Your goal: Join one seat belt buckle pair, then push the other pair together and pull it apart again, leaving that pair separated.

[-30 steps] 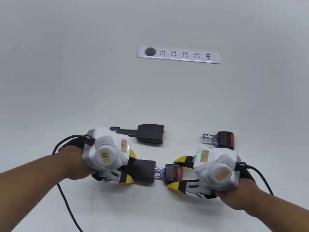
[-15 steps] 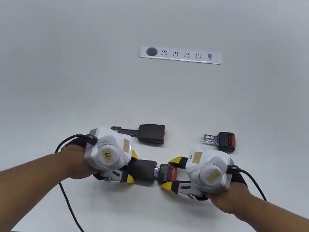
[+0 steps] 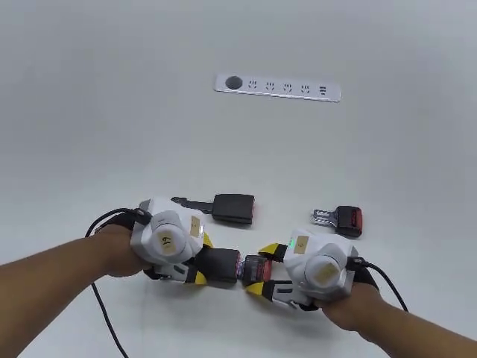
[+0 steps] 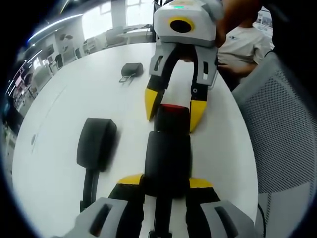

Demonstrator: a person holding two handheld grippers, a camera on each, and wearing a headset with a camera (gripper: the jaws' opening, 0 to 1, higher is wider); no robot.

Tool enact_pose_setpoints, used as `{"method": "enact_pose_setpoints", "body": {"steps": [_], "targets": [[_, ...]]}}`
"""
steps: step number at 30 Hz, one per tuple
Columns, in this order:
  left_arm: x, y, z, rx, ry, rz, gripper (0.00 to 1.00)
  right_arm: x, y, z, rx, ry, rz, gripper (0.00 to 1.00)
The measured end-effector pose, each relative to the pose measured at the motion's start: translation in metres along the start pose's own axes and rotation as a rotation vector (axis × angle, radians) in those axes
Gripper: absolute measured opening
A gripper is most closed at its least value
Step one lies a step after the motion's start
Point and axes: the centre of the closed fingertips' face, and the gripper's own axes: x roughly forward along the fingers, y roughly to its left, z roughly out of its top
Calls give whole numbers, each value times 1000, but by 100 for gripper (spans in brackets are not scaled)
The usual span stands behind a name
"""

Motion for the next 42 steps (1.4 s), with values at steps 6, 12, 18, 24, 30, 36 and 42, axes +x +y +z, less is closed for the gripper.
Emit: {"method": "enact_pose_setpoints", "body": {"steps": [6, 12, 18, 24, 30, 36, 42], "targets": [[0, 0, 0, -1, -3, -1, 32, -1, 1, 0, -8, -1, 5, 35], [1, 1, -1, 4, -6, -4, 32, -1, 2, -1, -31, 6, 17, 35], [1, 2, -1, 19, -17, -8, 32, -5, 2, 1, -59, 12, 34, 34], [-1, 3, -1, 33, -40, -11, 31, -5, 2, 1, -83, 7, 53, 34], [-3, 3, 0, 28, -85, -23, 31, -8, 1, 2, -100, -9, 73, 33], [-4, 4, 2, 17, -127, -45, 30, -10, 1, 5, -117, -27, 77, 33], [-3, 4, 3, 15, -145, -55, 30, -13, 3, 10, -112, -41, 74, 33]]}}
